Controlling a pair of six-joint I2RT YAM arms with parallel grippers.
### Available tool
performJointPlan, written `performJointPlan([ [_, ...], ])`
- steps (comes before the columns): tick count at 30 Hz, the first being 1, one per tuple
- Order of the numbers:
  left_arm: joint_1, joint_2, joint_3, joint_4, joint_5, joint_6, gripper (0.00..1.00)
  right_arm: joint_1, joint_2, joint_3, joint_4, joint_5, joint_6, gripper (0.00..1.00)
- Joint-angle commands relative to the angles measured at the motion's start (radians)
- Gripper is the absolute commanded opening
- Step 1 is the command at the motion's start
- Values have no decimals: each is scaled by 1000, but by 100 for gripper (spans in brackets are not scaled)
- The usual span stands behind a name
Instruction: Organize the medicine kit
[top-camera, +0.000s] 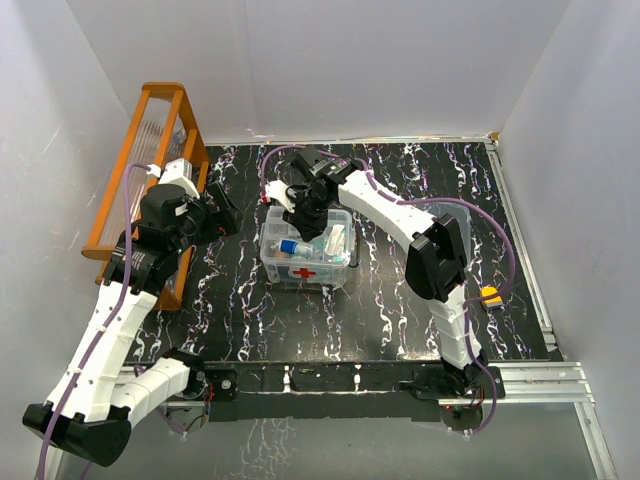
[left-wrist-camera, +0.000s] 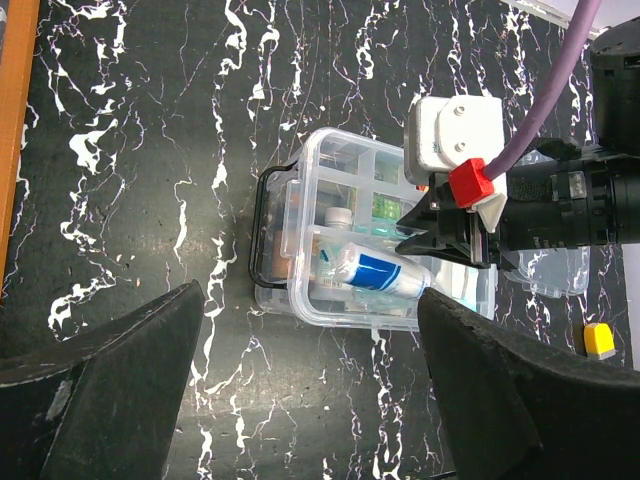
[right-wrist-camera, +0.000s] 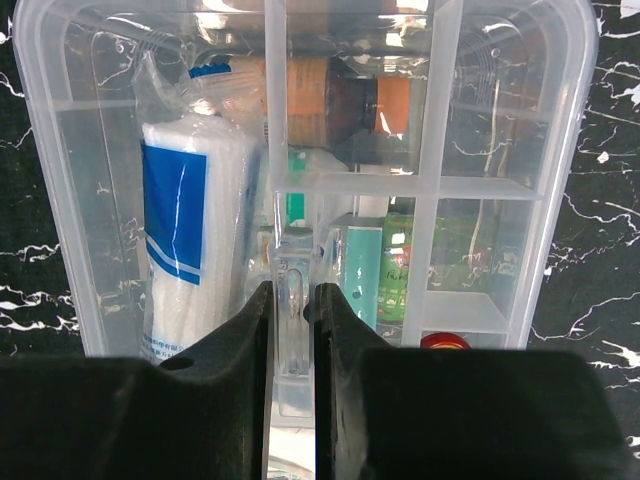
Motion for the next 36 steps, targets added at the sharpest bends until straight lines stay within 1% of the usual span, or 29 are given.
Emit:
performJointPlan([
  [1, 0, -9, -1, 6, 5, 2, 87, -6, -36, -10, 63, 20, 50, 10],
  [6, 0, -7, 2, 7, 8, 2, 87, -7, -77, -3, 74, 59, 108, 29],
  [7, 0, -7, 3, 6, 9, 2, 87, -6, -84, -3, 74, 67, 118, 31],
  [13, -1, -8, -1, 3, 17, 4, 87, -7, -110, 4, 60, 108, 157, 39],
  [17, 0, -12, -3, 1, 17, 5, 87, -6, -139, 33, 75, 114, 200, 42],
  [20, 0, -20, -6, 4, 21, 5, 87, -5, -174, 59, 121, 129, 278, 47],
  [22, 0, -31, -16, 16, 22, 4, 87, -6, -217, 34, 183, 167, 350, 49],
  [25, 0, -60, -46, 48, 35, -2, 88, -7, -324, -69, 286, 231, 470, 53],
  [27, 0, -81, -69, 73, 55, -3, 88, -6, -417, -166, 364, 309, 585, 55],
  [28, -1, -90, -81, 85, 71, 1, 88, -6, -478, -218, 403, 367, 623, 55],
  [31, 0, -106, -105, 105, 124, 20, 88, -12, -640, -401, 489, 546, 807, 56],
  [35, -1, -122, -105, 94, 189, 47, 88, -26, -853, -657, 510, 782, 993, 56],
  [36, 0, -126, -101, 92, 210, 49, 88, -36, -879, -706, 501, 829, 1029, 57],
])
